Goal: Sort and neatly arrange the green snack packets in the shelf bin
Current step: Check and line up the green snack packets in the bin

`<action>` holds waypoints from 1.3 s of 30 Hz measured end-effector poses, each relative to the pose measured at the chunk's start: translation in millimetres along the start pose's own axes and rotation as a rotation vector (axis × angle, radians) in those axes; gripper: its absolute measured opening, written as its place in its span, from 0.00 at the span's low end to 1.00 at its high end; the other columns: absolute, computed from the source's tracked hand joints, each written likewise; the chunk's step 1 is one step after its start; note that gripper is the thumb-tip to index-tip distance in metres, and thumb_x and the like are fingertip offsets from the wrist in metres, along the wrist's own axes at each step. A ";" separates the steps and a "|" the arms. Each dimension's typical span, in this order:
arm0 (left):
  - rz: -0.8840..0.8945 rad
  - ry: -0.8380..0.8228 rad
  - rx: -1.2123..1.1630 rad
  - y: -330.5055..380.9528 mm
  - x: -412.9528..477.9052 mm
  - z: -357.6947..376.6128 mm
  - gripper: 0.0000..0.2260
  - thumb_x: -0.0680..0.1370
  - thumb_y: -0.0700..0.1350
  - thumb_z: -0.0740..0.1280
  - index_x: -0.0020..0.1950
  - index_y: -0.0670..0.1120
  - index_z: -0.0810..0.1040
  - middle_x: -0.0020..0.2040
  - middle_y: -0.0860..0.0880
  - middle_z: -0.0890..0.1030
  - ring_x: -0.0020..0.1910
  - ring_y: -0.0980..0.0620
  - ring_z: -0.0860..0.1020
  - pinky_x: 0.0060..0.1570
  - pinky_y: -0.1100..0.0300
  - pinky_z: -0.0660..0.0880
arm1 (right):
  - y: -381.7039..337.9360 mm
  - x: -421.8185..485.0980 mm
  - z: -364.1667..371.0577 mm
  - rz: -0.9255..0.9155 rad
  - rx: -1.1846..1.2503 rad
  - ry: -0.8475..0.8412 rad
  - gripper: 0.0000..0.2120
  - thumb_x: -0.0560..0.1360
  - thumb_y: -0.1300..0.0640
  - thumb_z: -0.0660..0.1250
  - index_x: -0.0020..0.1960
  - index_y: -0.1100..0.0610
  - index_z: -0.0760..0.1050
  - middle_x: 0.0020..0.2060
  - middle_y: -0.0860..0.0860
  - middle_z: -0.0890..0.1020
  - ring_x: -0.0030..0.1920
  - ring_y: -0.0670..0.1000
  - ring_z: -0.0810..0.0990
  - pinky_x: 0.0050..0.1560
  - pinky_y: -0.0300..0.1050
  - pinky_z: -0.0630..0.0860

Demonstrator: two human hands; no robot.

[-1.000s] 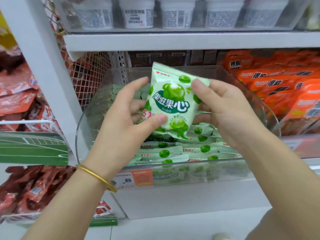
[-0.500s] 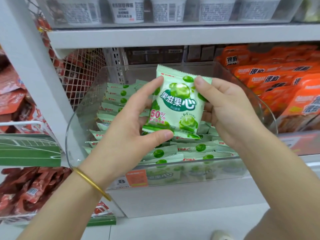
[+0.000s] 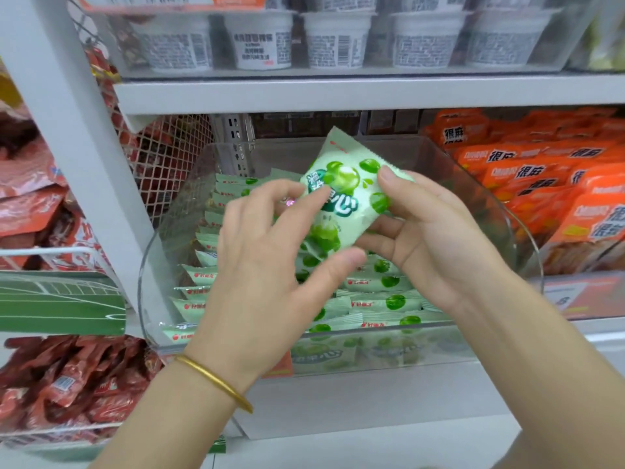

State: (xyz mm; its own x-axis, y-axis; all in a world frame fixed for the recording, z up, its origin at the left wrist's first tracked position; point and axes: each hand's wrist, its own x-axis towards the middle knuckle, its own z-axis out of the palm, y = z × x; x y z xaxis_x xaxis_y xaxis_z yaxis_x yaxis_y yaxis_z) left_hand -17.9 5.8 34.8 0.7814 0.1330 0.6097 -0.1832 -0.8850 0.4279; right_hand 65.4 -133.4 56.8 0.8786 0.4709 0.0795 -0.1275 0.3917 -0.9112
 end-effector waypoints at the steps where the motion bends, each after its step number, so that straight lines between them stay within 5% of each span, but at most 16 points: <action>1: -0.009 -0.028 0.013 0.1 -0.3 0.6 0.30 0.71 0.63 0.61 0.68 0.50 0.71 0.62 0.52 0.70 0.60 0.54 0.64 0.63 0.63 0.59 | -0.1 -0.9 1.1 -0.001 -0.008 -0.043 0.17 0.71 0.53 0.65 0.55 0.62 0.75 0.45 0.57 0.82 0.40 0.54 0.82 0.38 0.47 0.81; 4: -0.019 -0.049 0.006 -2.0 1.5 -1.1 0.26 0.71 0.56 0.63 0.69 0.50 0.69 0.62 0.54 0.72 0.62 0.54 0.68 0.63 0.66 0.59 | -1.3 -3.1 3.2 -0.009 -0.055 -0.126 0.21 0.70 0.48 0.64 0.55 0.62 0.76 0.46 0.56 0.81 0.43 0.53 0.81 0.37 0.44 0.80; 7: -0.086 -0.027 -0.252 -0.4 5.2 -6.3 0.19 0.75 0.40 0.64 0.65 0.55 0.71 0.56 0.63 0.76 0.57 0.68 0.72 0.57 0.75 0.64 | 0.2 -3.1 0.9 -0.080 -0.242 -0.004 0.18 0.71 0.43 0.62 0.50 0.54 0.81 0.43 0.48 0.82 0.42 0.47 0.79 0.35 0.41 0.76; 11: -0.239 -0.132 -0.772 7.4 6.4 -10.1 0.27 0.76 0.31 0.63 0.70 0.53 0.63 0.54 0.54 0.83 0.53 0.58 0.80 0.55 0.62 0.76 | 5.3 2.1 -6.6 -0.221 -0.406 0.113 0.06 0.76 0.53 0.66 0.50 0.49 0.81 0.50 0.43 0.83 0.47 0.40 0.79 0.48 0.44 0.75; 17: -0.203 -0.283 -0.936 5.5 1.6 -6.8 0.34 0.76 0.34 0.63 0.74 0.59 0.53 0.56 0.54 0.82 0.52 0.54 0.82 0.54 0.62 0.76 | 8.5 5.0 -6.3 -0.202 -0.255 0.060 0.10 0.76 0.64 0.63 0.53 0.54 0.79 0.52 0.53 0.83 0.52 0.49 0.81 0.57 0.48 0.77; 26: -0.172 -0.342 -0.969 6.6 2.0 -8.8 0.36 0.75 0.27 0.61 0.74 0.57 0.55 0.62 0.56 0.78 0.52 0.53 0.81 0.49 0.63 0.77 | 5.2 3.6 -5.4 -0.222 -0.179 0.075 0.09 0.75 0.65 0.64 0.50 0.55 0.79 0.43 0.51 0.84 0.44 0.48 0.82 0.46 0.43 0.79; 39: -0.342 -0.201 -0.949 11.8 2.2 -1.5 0.31 0.73 0.38 0.67 0.70 0.57 0.58 0.57 0.52 0.79 0.41 0.60 0.81 0.38 0.65 0.77 | 8.5 2.7 -3.3 -0.234 -0.184 0.120 0.07 0.75 0.67 0.65 0.47 0.57 0.76 0.39 0.51 0.82 0.37 0.47 0.80 0.35 0.40 0.78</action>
State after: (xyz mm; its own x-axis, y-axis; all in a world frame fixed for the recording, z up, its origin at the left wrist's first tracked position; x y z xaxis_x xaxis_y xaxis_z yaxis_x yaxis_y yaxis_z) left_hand -19.3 -3.7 42.2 0.9496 0.1574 0.2710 -0.2603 -0.0854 0.9617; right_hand 68.2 -131.4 47.9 0.9238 0.2839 0.2569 0.1600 0.3233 -0.9327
